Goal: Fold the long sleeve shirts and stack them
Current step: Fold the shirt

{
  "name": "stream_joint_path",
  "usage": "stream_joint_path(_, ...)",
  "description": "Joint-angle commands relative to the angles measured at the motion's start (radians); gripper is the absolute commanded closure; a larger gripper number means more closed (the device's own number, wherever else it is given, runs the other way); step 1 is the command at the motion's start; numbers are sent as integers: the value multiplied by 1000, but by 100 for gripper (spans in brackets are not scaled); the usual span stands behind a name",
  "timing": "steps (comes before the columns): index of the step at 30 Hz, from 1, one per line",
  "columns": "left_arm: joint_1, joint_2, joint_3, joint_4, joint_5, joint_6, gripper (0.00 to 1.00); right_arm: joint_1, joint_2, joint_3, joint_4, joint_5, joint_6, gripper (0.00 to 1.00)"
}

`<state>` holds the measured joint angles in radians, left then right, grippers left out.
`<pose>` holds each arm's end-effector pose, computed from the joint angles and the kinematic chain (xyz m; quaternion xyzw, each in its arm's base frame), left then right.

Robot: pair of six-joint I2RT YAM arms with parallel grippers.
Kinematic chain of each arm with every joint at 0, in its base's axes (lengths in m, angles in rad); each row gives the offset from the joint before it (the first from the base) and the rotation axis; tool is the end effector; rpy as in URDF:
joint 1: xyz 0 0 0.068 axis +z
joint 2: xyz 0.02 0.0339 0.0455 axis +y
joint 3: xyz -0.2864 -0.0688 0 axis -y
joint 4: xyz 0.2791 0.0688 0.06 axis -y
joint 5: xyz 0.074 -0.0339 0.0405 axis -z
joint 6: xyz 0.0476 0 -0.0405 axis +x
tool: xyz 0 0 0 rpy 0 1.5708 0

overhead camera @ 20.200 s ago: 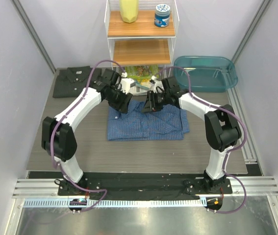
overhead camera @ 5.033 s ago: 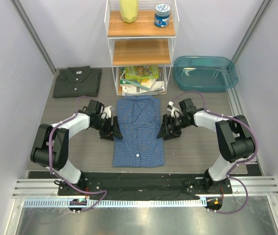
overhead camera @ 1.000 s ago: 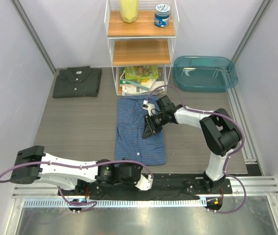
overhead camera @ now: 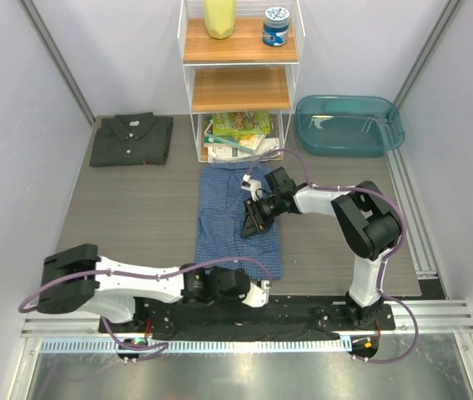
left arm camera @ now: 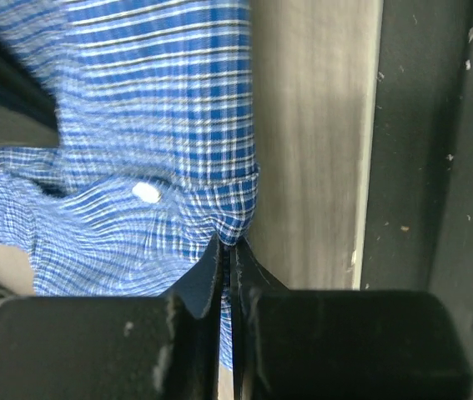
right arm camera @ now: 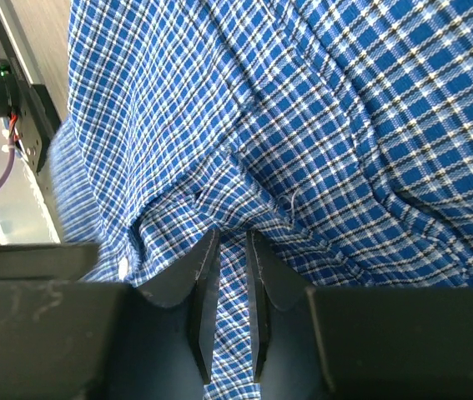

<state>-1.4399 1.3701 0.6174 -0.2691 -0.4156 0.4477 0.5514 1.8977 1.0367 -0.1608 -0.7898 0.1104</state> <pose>0.0542 -0.2642 0.1469 0.7299 0.5979 0.0484 0.3278 0.3191 0.2360 0.1204 -0.2961 0.8442 0.4315 0.1163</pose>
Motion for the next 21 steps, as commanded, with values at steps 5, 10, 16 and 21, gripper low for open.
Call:
stream_joint_path(5,42,-118,199,-321,307,-107,100,30,-72,14,-107,-5,-54,74)
stream_joint_path(10,42,-149,303,-479,533,-125,100,21,-126,144,-232,-11,-106,69)
stream_joint_path(16,56,-180,430,-640,767,-144,100,-1,-121,295,-368,23,-222,66)
stream_joint_path(21,211,-137,541,-734,925,-87,100,-4,-25,365,-368,46,-264,67)
